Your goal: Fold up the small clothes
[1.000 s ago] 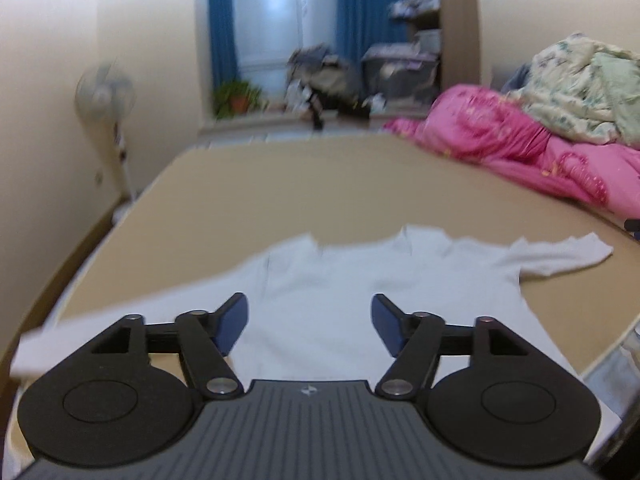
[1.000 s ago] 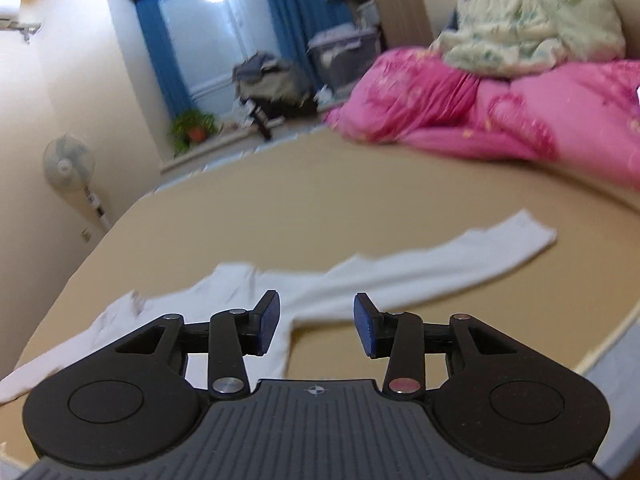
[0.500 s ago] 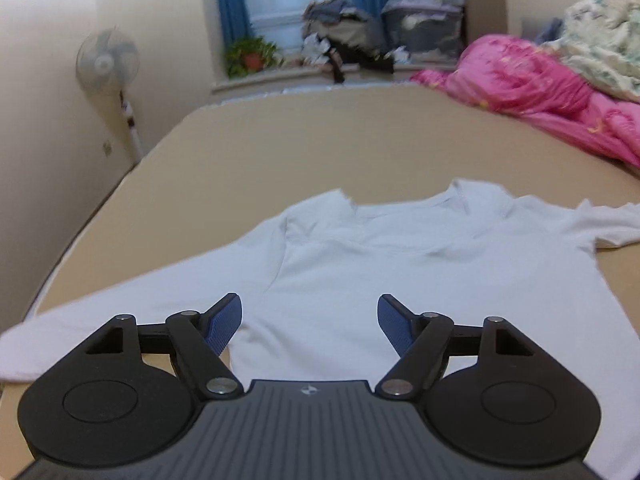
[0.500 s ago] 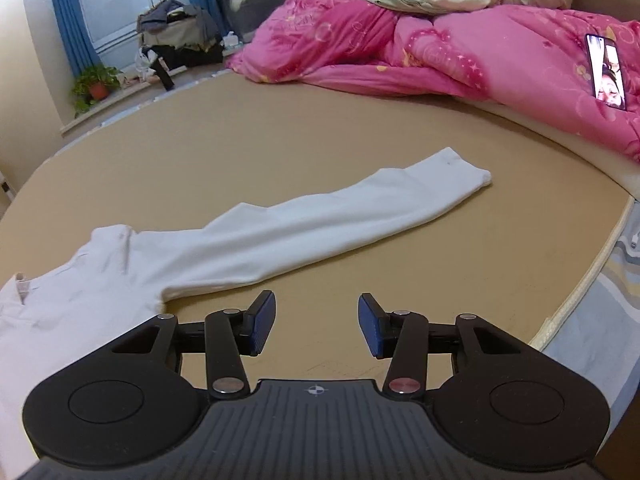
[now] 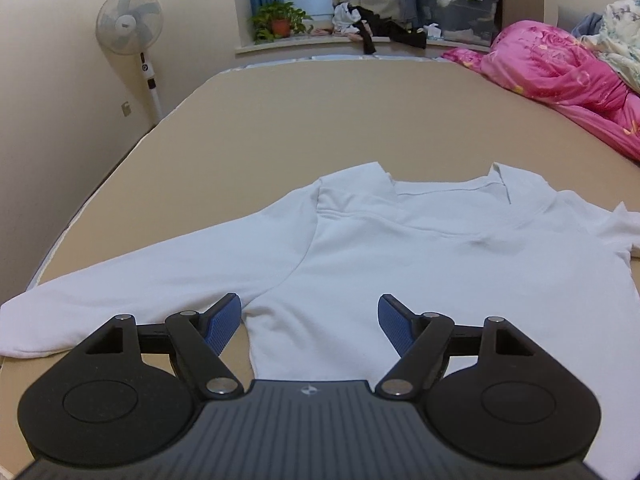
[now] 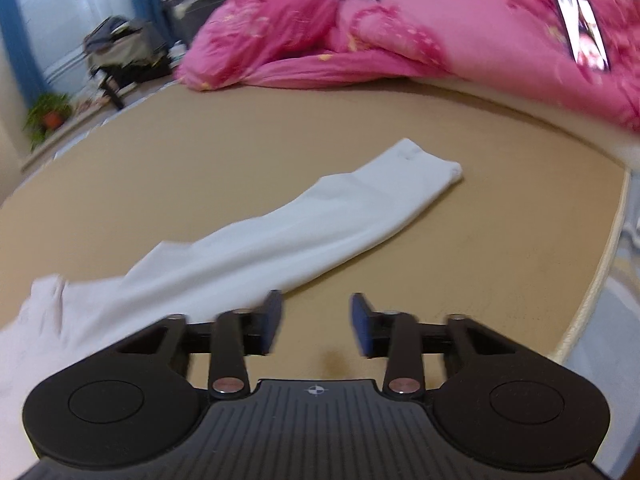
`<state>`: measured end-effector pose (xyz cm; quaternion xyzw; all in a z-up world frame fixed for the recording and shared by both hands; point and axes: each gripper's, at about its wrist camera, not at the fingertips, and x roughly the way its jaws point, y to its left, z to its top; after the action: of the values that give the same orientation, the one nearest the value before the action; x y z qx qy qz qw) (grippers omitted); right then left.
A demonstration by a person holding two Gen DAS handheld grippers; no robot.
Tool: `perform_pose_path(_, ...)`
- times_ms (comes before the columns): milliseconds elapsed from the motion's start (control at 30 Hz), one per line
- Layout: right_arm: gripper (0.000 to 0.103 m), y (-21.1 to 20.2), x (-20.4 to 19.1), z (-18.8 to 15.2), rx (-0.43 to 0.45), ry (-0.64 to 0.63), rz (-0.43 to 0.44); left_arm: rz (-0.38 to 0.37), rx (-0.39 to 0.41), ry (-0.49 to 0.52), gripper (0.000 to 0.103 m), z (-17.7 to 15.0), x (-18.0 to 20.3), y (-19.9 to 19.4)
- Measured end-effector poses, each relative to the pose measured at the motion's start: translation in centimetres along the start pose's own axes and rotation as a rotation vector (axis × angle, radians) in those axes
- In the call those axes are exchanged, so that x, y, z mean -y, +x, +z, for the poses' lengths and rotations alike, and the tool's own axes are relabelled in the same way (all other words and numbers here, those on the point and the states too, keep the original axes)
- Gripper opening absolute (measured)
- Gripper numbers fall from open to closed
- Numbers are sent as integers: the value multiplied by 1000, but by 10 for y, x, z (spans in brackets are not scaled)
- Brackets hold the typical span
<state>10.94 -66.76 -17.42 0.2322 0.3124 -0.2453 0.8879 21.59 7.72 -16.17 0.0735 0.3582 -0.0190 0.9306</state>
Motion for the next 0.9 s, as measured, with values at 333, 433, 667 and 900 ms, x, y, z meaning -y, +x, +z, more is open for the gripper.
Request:
perform_pose_path(333,22,52,49,14,-25,327,56,36,-28,4,81,0,-2,11)
perform_pose_path(433,26,68,56,15,-33,371,75,42,-40,-9,81,0,-4,13)
perform_pose_path(667,26,99,75,16,-3,473,77,62,-56,-1,81,-3,-3,15)
perform_pose_path(900,26,117,85,20,54,562,104,74,-61,13,81,-5,-3,17)
